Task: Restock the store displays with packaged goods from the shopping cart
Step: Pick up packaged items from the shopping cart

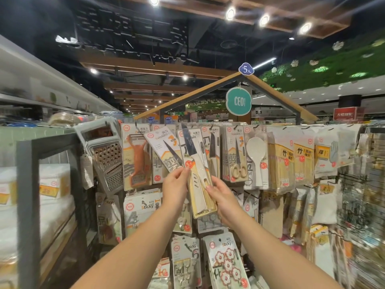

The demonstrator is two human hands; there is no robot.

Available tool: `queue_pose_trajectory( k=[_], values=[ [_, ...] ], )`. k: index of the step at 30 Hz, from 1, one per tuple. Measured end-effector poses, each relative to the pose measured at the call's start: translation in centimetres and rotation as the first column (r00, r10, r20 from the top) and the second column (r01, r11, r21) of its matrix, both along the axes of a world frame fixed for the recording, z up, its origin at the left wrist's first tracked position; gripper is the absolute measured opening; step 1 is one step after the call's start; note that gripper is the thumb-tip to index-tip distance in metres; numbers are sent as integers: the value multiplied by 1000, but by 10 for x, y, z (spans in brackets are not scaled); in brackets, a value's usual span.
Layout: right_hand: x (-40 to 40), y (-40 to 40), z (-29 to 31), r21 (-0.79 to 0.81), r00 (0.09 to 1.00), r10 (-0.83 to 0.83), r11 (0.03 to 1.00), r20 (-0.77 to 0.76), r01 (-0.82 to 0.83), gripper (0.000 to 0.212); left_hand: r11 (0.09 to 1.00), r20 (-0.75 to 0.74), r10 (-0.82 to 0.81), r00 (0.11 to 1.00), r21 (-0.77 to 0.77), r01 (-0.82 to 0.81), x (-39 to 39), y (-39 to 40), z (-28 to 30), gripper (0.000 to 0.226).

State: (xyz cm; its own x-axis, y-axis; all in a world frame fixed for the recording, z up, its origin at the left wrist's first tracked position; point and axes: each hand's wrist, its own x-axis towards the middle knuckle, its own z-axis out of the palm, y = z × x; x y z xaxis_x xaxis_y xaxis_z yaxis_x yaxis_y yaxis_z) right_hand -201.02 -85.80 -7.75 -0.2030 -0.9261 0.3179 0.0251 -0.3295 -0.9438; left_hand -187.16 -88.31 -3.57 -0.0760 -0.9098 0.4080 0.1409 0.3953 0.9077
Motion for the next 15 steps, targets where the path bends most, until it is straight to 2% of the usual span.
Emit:
queue_pose_trajectory(
  k=[3, 8, 10, 15],
  values=[
    [-6, 5, 4, -5, 996, -24, 1000, 81, 25, 27, 1000, 47, 2, 999, 9, -3, 0, 3, -3, 20],
    [-27, 10, 31, -63, 956, -233, 967, 177, 247, 25, 1000, 133, -1, 991, 10, -1, -5, 3, -18, 24],
    [-34, 11, 44, -63, 944, -285, 952, 164, 298, 18, 999, 164, -33, 986, 11, 32, -7, 4, -21, 24],
    [-33, 2, 60, -70, 931, -357, 930, 70, 362, 15, 996, 210, -94, 973, 18, 93, -14, 9, -22, 26]
  ],
)
